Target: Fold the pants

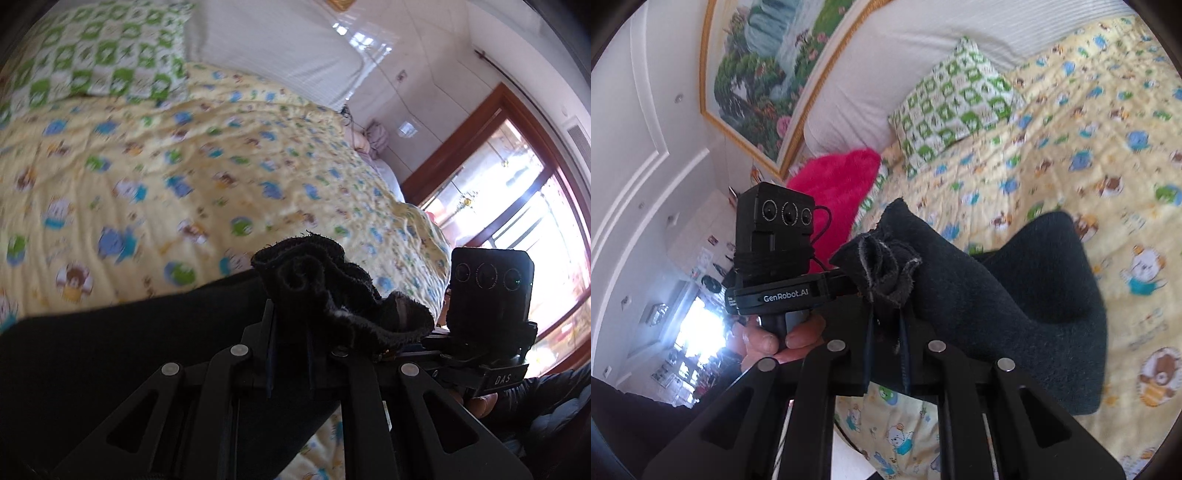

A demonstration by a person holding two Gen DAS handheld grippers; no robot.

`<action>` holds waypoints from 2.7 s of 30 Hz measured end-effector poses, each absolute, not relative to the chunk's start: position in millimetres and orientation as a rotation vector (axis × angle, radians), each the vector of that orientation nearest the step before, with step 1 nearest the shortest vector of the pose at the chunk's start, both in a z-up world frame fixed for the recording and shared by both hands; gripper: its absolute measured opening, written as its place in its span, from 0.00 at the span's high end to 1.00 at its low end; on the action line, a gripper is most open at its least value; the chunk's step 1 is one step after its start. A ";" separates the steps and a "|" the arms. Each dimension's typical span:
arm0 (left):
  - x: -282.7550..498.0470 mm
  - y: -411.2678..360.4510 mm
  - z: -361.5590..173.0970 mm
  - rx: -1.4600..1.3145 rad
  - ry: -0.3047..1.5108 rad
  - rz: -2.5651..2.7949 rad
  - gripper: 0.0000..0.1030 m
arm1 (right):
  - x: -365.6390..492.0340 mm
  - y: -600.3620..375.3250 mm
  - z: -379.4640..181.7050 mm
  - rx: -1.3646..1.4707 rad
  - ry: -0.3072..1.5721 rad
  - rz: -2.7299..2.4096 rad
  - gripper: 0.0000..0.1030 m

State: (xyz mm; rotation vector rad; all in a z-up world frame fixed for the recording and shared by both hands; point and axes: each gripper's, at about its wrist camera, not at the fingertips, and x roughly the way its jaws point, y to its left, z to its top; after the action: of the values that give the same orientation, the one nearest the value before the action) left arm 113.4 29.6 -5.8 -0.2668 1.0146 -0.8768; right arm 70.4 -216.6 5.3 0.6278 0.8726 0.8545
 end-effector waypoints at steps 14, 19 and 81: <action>97.7 72.6 -26.6 -0.333 1.032 -0.746 0.91 | 74.5 -192.8 -19.1 0.567 0.985 0.861 0.86; 82.0 90.4 -23.7 -0.369 1.017 -0.688 0.90 | 73.6 -183.8 -18.3 0.545 1.001 0.895 0.60; -93.4 332.5 -30.7 -0.971 0.700 0.043 0.68 | 125.5 41.6 44.8 0.096 1.012 1.207 0.41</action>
State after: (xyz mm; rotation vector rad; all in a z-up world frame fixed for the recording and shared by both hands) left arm -93.4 332.5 -30.7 -0.9715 0.6998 0.0434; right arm 125.5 41.6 44.8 0.0959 1.0116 1.2070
